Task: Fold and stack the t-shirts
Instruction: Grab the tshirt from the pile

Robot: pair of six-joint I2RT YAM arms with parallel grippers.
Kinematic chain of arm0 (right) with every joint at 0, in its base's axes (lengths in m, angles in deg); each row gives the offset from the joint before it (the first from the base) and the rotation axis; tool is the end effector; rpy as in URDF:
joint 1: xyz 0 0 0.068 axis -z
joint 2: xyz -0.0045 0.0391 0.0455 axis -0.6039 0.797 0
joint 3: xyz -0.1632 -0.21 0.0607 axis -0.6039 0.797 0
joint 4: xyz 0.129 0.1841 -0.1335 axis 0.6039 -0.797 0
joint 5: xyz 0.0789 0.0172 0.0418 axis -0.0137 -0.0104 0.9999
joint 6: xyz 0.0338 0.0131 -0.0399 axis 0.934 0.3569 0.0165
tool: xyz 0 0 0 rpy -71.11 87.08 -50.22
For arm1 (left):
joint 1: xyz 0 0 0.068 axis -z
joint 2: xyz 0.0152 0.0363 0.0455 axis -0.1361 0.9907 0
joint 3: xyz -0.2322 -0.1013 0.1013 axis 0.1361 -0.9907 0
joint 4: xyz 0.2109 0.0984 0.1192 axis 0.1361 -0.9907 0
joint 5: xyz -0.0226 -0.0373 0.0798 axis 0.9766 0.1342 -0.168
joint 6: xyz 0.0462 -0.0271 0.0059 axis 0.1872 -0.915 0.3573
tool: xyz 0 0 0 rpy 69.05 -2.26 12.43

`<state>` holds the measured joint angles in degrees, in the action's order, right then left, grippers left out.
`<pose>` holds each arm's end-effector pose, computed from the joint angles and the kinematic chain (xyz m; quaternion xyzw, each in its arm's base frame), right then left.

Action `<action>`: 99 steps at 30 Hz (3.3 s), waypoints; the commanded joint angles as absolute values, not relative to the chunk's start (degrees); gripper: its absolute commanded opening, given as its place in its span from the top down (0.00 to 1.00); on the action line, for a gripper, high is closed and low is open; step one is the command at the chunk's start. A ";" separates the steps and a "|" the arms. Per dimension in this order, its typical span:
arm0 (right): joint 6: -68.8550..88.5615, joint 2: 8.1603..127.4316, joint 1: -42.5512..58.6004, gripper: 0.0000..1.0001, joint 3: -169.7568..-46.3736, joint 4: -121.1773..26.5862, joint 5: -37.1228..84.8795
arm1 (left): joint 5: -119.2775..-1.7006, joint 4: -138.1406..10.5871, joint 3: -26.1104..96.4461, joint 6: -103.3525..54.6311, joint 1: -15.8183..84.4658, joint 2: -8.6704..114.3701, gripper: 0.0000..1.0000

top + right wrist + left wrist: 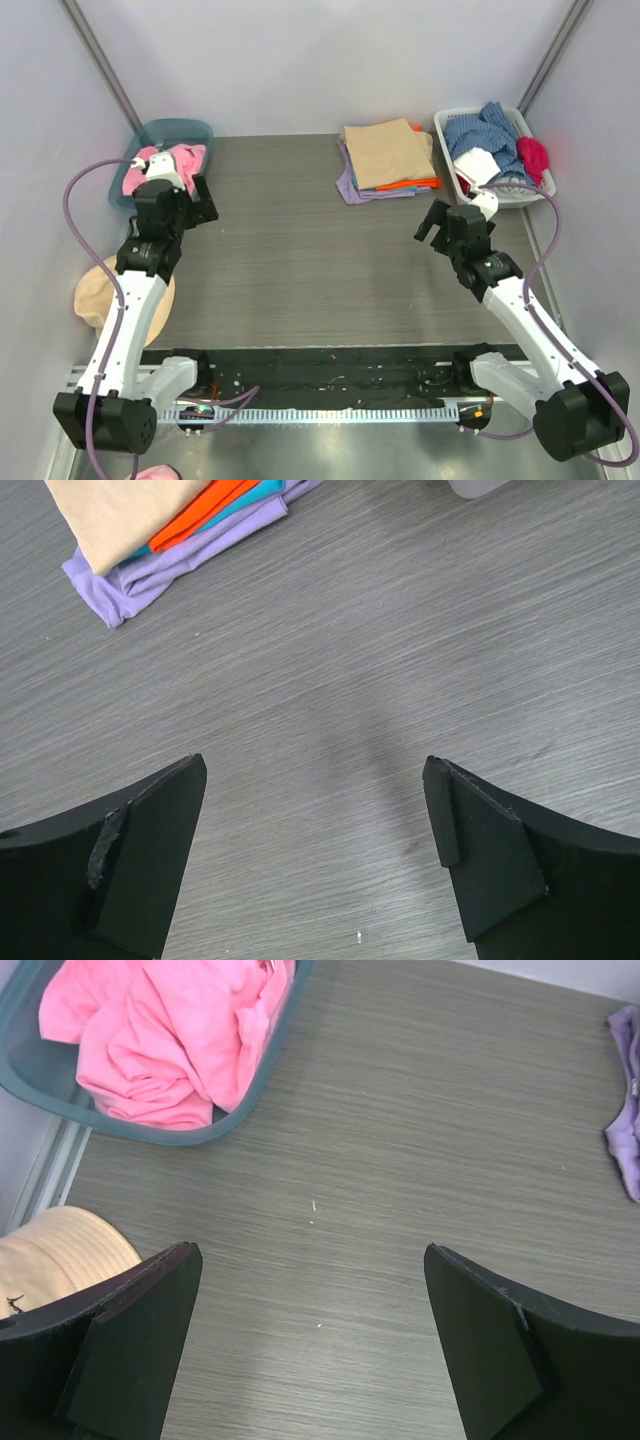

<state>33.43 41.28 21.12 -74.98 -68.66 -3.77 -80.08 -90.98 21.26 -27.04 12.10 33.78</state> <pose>0.2035 0.0457 0.2763 0.1896 0.8524 0.0414 0.4855 0.2166 -0.0092 0.3586 -0.1264 0.8228 -0.0069 0.5541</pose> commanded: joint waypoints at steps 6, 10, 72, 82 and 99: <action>31.69 44.37 20.89 0.00 -78.40 -68.06 -4.95 | -86.93 -80.73 21.43 -24.56 12.13 39.66 0.00; 31.52 44.99 20.89 0.00 -78.48 -67.44 -4.86 | -91.33 -77.67 24.95 -23.24 11.87 47.38 0.00; 30.02 51.58 20.63 0.00 -83.59 -63.84 4.72 | -84.56 -81.15 52.03 -32.38 7.20 70.36 1.00; 29.58 45.52 20.63 0.00 -83.84 -66.56 6.13 | -82.64 -98.83 74.17 -35.28 17.56 56.73 1.00; 30.37 41.38 20.63 0.00 -81.39 -69.11 6.13 | -60.94 -106.32 80.62 -47.23 22.85 45.66 1.00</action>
<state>30.04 42.77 20.84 -81.82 -69.14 5.93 -69.90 -107.42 84.18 -43.63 22.41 48.53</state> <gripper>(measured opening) 0.996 0.022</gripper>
